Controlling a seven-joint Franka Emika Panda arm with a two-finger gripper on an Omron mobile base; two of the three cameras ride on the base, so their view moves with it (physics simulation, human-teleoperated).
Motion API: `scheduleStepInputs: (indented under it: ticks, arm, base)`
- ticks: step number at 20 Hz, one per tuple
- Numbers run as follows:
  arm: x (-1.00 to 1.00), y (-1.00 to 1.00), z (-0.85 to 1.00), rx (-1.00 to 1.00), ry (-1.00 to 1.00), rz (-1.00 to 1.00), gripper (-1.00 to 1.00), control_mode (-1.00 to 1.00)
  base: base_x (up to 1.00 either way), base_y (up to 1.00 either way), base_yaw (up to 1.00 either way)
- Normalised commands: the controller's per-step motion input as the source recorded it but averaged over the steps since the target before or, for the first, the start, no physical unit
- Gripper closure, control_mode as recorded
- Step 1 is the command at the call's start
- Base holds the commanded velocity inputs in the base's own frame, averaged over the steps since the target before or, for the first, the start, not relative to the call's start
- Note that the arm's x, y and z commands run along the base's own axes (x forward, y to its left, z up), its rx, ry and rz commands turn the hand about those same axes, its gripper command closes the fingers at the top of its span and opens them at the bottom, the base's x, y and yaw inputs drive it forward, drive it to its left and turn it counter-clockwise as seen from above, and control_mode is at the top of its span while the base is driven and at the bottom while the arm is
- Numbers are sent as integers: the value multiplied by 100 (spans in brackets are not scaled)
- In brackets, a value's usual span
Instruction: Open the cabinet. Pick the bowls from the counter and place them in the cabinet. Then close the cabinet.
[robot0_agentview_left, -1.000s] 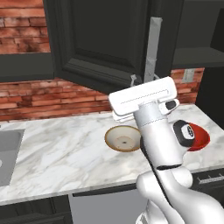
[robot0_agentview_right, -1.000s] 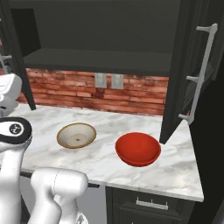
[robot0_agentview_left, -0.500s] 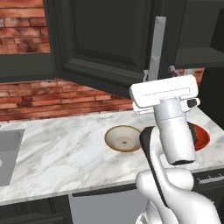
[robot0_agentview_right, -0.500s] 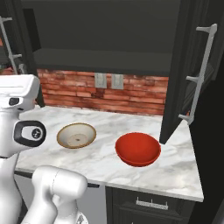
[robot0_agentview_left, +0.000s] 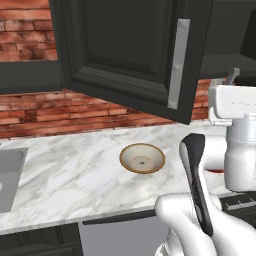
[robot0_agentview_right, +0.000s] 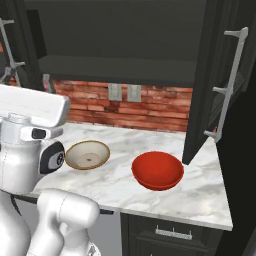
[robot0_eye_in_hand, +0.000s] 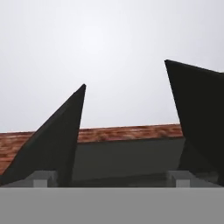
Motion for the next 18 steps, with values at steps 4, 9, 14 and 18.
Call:
scheduleStepInputs:
  ticks: [4,9,14,18]
  arm:
    - [-11,-74,25,9,6,3,-100,-100]
    - [51,-22,4,4,33,13,-100,-100]
    - [44,-26,0,1,55,15,-100,-100]
    - [2,-85,0,0,57,24,-100,-100]
  base:
    - [0,0,0]
    - [0,0,0]
    - [0,0,0]
    - [0,0,0]
